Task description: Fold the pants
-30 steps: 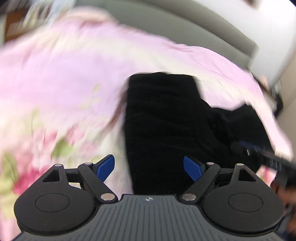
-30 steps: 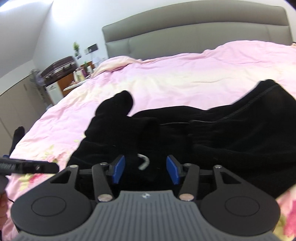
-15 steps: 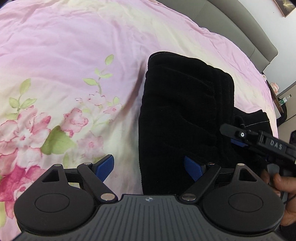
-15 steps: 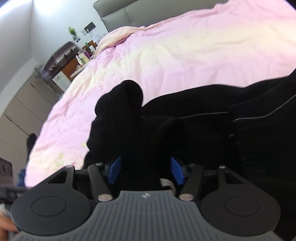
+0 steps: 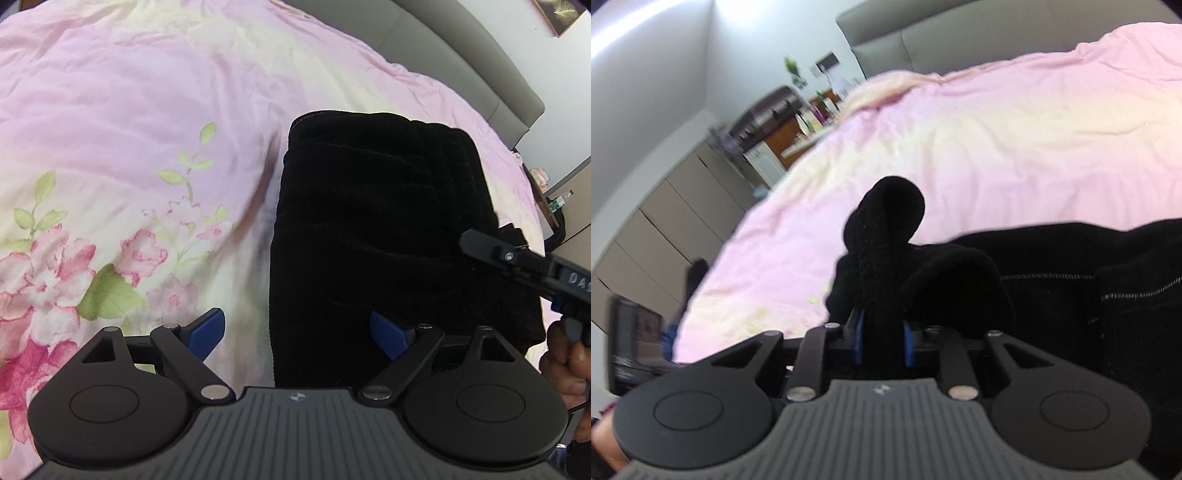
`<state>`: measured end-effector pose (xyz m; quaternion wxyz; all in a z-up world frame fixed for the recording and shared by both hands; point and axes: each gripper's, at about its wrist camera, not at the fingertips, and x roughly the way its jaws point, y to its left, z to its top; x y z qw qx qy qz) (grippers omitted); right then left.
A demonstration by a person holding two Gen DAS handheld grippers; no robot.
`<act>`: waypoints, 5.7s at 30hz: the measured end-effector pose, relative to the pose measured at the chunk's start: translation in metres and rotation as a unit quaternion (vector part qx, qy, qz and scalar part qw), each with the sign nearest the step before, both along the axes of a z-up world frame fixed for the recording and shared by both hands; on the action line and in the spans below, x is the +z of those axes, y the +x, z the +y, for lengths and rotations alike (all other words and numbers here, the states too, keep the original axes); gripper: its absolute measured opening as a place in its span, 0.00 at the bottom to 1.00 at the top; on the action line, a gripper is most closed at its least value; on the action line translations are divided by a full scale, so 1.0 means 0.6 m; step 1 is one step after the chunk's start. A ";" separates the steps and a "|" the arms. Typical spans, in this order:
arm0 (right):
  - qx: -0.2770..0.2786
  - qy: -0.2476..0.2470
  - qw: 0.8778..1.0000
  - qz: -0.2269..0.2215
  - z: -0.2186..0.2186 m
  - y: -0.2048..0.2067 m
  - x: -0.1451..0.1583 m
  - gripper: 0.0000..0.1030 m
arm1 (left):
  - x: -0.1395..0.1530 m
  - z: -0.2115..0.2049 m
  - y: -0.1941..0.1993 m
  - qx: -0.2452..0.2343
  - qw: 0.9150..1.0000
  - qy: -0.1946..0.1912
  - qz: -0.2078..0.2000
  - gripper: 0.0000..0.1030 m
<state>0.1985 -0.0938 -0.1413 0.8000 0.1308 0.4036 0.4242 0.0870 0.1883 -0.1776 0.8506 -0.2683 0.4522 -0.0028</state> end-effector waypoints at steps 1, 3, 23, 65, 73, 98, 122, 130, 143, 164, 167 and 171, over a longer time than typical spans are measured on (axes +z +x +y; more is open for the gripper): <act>-0.003 0.000 1.000 -0.001 -0.007 0.001 0.010 0.15 | 0.006 -0.001 0.000 -0.001 1.000 -0.002 -0.005 1.00; -0.008 -0.005 1.000 0.000 -0.017 0.007 0.015 0.15 | 0.014 -0.008 0.003 -0.004 1.000 0.000 -0.008 1.00; -0.070 -0.077 0.995 -0.008 -0.107 -0.029 -0.067 0.45 | -0.046 -0.056 0.007 -0.021 0.999 -0.029 0.017 1.00; -0.149 0.133 0.967 0.160 -0.496 0.023 0.023 0.23 | 0.071 0.051 -0.020 -0.054 0.969 -0.229 -0.070 0.45; -0.174 -0.005 0.947 0.271 -0.497 -0.085 -0.086 0.24 | 0.002 0.077 -0.099 -0.067 0.994 -0.072 0.055 0.48; -0.235 0.070 0.944 0.221 -0.506 -0.045 -0.100 0.55 | 0.139 -0.282 -0.053 -0.220 0.956 0.059 -0.187 0.85; -0.168 0.108 0.958 0.204 -0.463 -0.059 -0.076 0.22 | 0.017 -0.345 0.017 -0.206 0.978 -0.013 -0.041 0.75; -0.143 0.142 0.965 0.169 -0.395 -0.099 0.023 0.21 | 0.036 -0.298 -0.011 -0.162 0.983 -0.063 -0.056 0.76; -0.131 0.135 0.974 0.128 -0.279 -0.141 0.121 0.21 | 0.101 -0.235 -0.064 -0.146 0.984 -0.038 -0.095 0.79; -0.103 0.086 0.986 0.098 -0.020 -0.186 0.201 0.21 | 0.116 -0.066 -0.133 -0.041 0.987 -0.085 -0.132 0.79; -0.091 0.067 0.990 0.088 0.023 -0.185 0.201 0.21 | 0.115 -0.039 -0.142 -0.019 0.989 -0.081 -0.124 0.79; -0.079 0.045 0.992 0.092 0.073 -0.187 0.186 0.21 | 0.104 0.001 -0.159 0.022 0.989 -0.091 -0.111 0.82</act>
